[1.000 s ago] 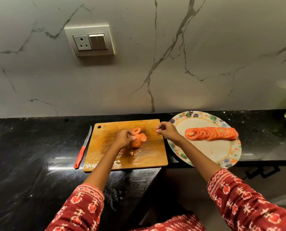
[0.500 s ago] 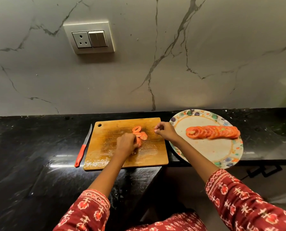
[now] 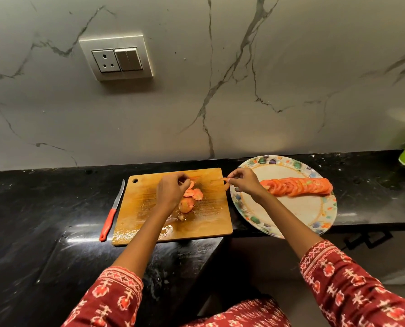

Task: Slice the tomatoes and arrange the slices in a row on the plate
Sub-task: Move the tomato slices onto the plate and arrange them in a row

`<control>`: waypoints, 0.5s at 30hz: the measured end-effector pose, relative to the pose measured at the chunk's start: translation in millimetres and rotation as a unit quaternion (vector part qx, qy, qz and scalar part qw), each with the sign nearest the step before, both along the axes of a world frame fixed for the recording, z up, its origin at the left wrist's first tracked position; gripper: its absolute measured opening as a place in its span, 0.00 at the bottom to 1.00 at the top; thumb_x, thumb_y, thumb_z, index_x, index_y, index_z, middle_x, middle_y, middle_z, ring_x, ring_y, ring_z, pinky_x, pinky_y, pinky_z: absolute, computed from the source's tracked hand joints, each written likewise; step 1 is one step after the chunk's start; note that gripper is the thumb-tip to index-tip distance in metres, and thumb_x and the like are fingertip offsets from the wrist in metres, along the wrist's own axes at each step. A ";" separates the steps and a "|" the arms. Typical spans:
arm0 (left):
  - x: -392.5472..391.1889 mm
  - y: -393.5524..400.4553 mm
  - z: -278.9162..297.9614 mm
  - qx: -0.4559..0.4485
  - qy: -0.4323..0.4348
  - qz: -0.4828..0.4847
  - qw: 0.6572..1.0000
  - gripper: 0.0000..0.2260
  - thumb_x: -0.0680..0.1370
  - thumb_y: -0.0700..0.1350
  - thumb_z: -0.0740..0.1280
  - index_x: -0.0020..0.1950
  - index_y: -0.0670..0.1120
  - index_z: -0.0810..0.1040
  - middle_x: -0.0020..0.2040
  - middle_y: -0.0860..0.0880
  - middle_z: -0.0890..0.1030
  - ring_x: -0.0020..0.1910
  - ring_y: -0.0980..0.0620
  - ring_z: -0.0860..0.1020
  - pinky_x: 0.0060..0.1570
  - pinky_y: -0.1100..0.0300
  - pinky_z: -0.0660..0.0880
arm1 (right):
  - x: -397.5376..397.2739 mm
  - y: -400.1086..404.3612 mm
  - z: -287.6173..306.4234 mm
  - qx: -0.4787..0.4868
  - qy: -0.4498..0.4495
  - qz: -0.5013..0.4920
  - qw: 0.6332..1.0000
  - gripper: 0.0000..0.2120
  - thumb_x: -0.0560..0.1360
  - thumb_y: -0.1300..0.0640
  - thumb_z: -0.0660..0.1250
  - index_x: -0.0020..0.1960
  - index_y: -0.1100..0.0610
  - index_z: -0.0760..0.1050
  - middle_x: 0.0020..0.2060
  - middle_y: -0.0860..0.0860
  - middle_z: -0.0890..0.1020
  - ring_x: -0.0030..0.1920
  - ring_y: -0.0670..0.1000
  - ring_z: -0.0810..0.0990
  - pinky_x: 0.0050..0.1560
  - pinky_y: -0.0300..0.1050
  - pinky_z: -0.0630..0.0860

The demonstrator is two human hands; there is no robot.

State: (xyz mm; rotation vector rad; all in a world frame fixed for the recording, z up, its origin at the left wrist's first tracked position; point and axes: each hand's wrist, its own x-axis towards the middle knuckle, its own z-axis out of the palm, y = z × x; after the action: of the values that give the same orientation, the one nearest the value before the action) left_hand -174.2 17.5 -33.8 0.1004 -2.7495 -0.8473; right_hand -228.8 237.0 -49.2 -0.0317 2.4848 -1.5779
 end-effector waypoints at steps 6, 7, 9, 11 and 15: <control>-11.6 49.5 -7.2 0.029 -0.023 -0.066 0.997 0.07 0.75 0.45 0.68 0.50 0.46 0.81 0.46 0.51 0.81 0.44 0.56 0.76 0.43 0.62 0.74 | -3.9 63.5 8.8 0.008 -0.015 -0.108 0.994 0.10 0.71 0.67 0.69 0.35 0.55 0.74 0.33 0.51 0.77 0.34 0.47 0.74 0.29 0.35 0.70; -14.0 58.6 -10.0 0.029 -0.034 -0.076 0.996 0.07 0.75 0.45 0.68 0.50 0.46 0.82 0.45 0.51 0.81 0.43 0.57 0.75 0.42 0.63 0.72 | -3.9 73.4 9.1 0.010 -0.020 -0.124 0.992 0.10 0.71 0.68 0.69 0.36 0.57 0.75 0.34 0.53 0.78 0.35 0.48 0.75 0.31 0.36 0.72; -20.5 77.7 -15.4 0.035 -0.043 -0.094 0.994 0.06 0.75 0.45 0.68 0.49 0.46 0.82 0.45 0.49 0.82 0.41 0.57 0.75 0.40 0.63 0.73 | -4.9 90.5 8.5 0.033 -0.033 -0.143 0.989 0.06 0.70 0.69 0.69 0.38 0.59 0.77 0.38 0.55 0.80 0.40 0.51 0.78 0.40 0.42 0.76; -27.2 93.7 -18.7 0.046 -0.051 -0.106 0.992 0.06 0.75 0.45 0.68 0.49 0.46 0.82 0.45 0.49 0.83 0.40 0.56 0.76 0.39 0.61 0.74 | -5.6 100.3 6.8 0.067 -0.045 -0.143 0.986 0.06 0.70 0.67 0.70 0.38 0.58 0.78 0.41 0.55 0.81 0.45 0.53 0.79 0.48 0.48 0.77; -39.9 123.8 -25.7 0.075 -0.044 -0.111 0.990 0.07 0.75 0.45 0.68 0.50 0.46 0.82 0.45 0.48 0.83 0.41 0.55 0.77 0.39 0.60 0.74 | -8.7 101.4 -0.7 0.130 -0.060 -0.121 0.982 0.03 0.69 0.64 0.71 0.42 0.58 0.79 0.44 0.55 0.82 0.47 0.53 0.79 0.49 0.50 0.78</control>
State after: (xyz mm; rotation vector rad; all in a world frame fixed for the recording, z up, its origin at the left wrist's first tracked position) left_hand -214.1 141.3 -59.5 -0.1473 -2.8123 -1.1330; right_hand -237.5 338.3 -49.9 0.4059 2.6543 -1.2763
